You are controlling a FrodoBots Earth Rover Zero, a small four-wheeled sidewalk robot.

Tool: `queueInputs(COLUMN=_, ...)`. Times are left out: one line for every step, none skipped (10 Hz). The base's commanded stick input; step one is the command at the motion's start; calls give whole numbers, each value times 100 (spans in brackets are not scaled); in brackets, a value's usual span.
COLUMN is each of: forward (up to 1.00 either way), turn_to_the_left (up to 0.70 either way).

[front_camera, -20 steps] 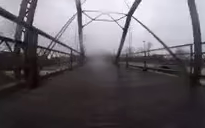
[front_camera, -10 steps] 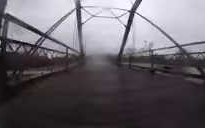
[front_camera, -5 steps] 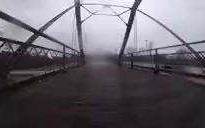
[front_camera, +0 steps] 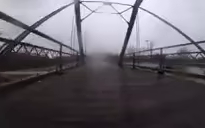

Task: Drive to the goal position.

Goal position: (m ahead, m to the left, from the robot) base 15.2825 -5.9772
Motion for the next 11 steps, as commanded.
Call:
queueInputs(forward=100, turn_to_the_left=0)
queueInputs(forward=100, turn_to_the_left=0)
queueInputs(forward=100, turn_to_the_left=0)
queueInputs(forward=100, turn_to_the_left=0)
queueInputs(forward=100, turn_to_the_left=0)
queueInputs(forward=100, turn_to_the_left=0)
queueInputs(forward=100, turn_to_the_left=0)
queueInputs(forward=100, turn_to_the_left=0)
queueInputs(forward=100, turn_to_the_left=0)
queueInputs(forward=100, turn_to_the_left=0)
queueInputs(forward=100, turn_to_the_left=0)
